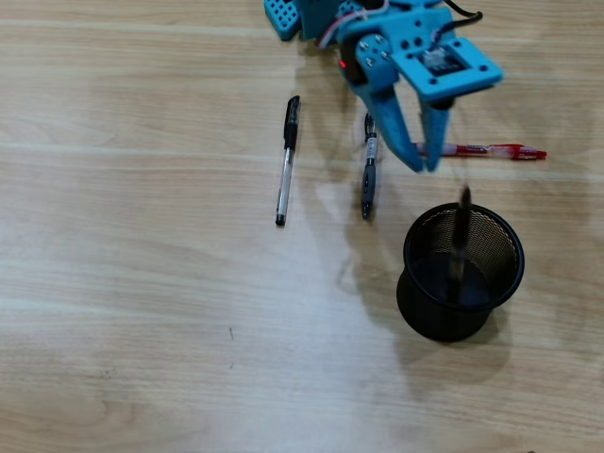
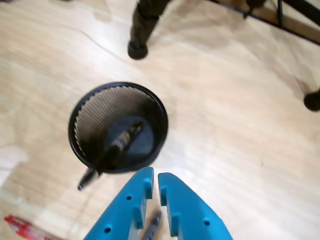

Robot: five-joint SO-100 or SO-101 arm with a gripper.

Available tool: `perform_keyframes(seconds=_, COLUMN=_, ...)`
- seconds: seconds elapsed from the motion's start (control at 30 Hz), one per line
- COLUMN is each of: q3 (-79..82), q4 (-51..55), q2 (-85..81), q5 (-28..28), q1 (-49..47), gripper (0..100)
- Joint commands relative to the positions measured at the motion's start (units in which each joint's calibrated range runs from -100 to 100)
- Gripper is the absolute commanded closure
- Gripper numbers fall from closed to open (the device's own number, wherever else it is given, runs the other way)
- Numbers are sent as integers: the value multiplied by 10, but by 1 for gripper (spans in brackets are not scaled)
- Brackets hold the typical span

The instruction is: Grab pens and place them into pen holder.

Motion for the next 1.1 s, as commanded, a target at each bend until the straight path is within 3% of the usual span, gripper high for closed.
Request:
perform_keyframes(seconds=0.0, q3=-37, q4=147, q2=-81, q5=6, q1=49, gripper=98)
perform_keyframes(seconds=0.23, q3=10, q4=292, q2=-175, q5=27, q1=140, gripper=98)
perform_keyframes(seconds=0.5, q3=128, q4=291, q2=-223, q5=32, q1=172, gripper=98)
perform_keyframes(seconds=0.57, q3=163, q4=264, q2=-228, q5=32, q1=172, gripper=98)
perform_keyframes(seconds=0.77, q3=430, q4=14, q2=-276, q5=18, q1=173, gripper=98)
perform_keyframes(seconds=1.07, q3=566, q4=-16, q2=-270, q5=1, q1=186, gripper=97)
